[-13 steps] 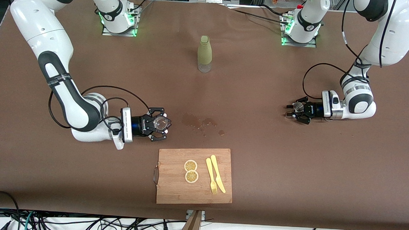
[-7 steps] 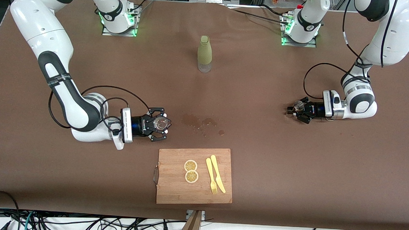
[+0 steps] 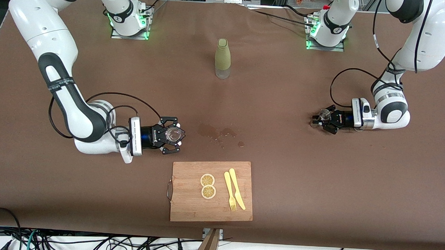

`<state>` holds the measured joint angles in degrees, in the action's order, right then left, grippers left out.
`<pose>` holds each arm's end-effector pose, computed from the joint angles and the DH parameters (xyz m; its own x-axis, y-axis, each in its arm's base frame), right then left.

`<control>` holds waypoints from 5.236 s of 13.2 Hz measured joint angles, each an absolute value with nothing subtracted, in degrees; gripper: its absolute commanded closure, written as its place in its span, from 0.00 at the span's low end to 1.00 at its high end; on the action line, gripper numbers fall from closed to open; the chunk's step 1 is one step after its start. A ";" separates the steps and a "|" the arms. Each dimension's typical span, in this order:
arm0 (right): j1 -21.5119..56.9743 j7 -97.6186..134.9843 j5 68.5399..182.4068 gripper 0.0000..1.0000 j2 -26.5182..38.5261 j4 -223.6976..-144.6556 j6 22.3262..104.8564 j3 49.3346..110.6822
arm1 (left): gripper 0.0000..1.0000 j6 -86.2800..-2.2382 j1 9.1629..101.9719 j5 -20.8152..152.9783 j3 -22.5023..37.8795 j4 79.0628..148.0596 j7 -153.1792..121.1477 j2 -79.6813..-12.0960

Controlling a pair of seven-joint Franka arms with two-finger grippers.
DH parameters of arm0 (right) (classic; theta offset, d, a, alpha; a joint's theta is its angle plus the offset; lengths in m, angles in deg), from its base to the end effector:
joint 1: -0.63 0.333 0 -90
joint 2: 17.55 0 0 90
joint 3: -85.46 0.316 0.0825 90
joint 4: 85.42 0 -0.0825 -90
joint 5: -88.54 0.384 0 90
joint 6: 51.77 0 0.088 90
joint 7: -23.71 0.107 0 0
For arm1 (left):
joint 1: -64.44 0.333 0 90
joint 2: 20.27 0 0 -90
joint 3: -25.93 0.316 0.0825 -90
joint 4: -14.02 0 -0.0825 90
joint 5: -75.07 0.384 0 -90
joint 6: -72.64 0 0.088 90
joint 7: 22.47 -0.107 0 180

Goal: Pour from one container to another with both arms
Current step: 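Lift the beaker and jigger, bringing both grippers together mid-table, then tilt the beaker with the right gripper, pouring into the held jigger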

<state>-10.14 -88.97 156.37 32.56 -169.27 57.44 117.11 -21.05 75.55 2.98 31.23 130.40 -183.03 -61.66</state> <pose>0.6741 0.2373 0.2561 0.2107 0.1239 0.9697 0.9646 0.1347 -0.2268 0.5040 0.0516 0.0875 -0.0221 -0.2337 0.9721 -0.9997 0.0114 -0.0200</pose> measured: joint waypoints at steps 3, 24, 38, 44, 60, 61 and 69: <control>-9.92 -88.41 156.34 0.94 30.73 -169.30 57.46 117.25 | 1.00 -20.88 75.50 2.89 28.85 129.79 -181.65 -60.08; 5.49 -83.21 156.24 0.95 26.24 -173.18 87.75 117.63 | 1.00 -62.77 52.75 -49.39 10.66 123.68 -178.32 -60.15; 15.00 -81.17 152.76 0.97 26.21 -173.74 109.20 115.93 | 1.00 -67.24 48.46 -56.01 10.06 120.01 -178.19 -63.53; 16.78 -81.18 150.33 0.97 26.21 -175.87 111.03 114.08 | 1.00 -68.96 48.44 -57.21 9.91 118.93 -178.15 -63.53; 25.24 -82.22 147.28 0.97 26.22 -176.96 124.49 108.36 | 1.00 -72.02 45.89 -63.26 9.79 118.66 -178.14 -63.64; 25.53 -82.67 147.25 0.97 26.22 -177.07 124.82 108.19 | 1.00 -72.14 45.77 -63.29 9.79 118.51 -178.14 -63.63; 25.79 -88.50 147.16 0.97 26.24 -178.06 125.71 107.88 | 1.00 -72.40 45.76 -63.32 9.80 117.73 -178.14 -63.82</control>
